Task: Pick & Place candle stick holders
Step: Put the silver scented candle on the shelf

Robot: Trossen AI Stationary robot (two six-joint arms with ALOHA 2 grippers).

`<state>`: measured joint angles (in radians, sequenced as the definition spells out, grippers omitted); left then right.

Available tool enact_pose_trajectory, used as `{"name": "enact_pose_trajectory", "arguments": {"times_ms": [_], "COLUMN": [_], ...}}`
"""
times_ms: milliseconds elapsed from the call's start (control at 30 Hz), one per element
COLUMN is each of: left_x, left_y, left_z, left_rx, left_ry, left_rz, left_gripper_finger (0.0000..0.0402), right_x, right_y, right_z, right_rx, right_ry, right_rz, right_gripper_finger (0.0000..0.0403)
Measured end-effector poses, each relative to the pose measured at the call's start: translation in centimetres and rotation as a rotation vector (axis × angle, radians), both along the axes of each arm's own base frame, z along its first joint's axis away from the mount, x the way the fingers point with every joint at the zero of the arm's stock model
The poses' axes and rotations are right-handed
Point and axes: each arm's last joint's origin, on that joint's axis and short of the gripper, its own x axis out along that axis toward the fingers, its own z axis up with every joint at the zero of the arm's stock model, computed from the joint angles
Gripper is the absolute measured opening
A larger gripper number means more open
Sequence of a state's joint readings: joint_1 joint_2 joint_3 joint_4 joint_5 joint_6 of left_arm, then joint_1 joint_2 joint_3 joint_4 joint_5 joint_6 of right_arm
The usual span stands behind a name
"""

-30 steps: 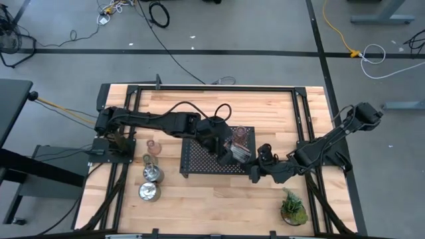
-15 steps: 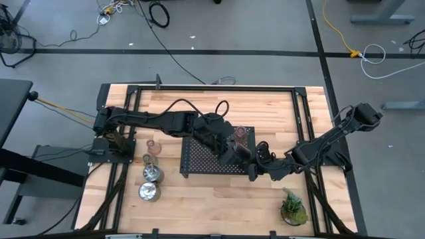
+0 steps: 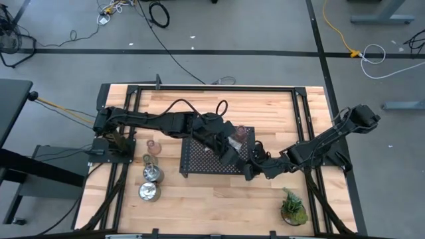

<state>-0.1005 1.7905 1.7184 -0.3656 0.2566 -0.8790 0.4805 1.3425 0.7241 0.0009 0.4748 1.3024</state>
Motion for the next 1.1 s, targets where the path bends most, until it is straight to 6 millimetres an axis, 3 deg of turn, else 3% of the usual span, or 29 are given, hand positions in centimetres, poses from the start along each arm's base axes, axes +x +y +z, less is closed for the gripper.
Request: {"name": "enact_pose_trajectory", "arguments": {"times_ms": [300, 667, 1100], "left_x": [-0.7, -5.0, -5.5], "left_y": [1.0, 3.7, 7.6], "left_z": [0.4, 0.0, -0.6], "left_rx": [0.030, 0.177, 0.187], "left_ry": [0.022, 0.355, 0.429], "left_rz": [0.031, 0.199, 0.232], "left_gripper_finger": [0.0361, 0.0361, 0.0361], "right_x": [0.3, -0.3, -2.0], "right_y": [0.6, 1.6, 0.3], "right_z": [0.5, 0.7, 3.7], "right_rx": [0.017, 0.021, -0.045], "right_ry": [-0.061, -0.082, -0.210], "right_rz": [0.050, 0.047, -0.117], "right_gripper_finger": [0.0105, 0.0105, 0.0105]}}
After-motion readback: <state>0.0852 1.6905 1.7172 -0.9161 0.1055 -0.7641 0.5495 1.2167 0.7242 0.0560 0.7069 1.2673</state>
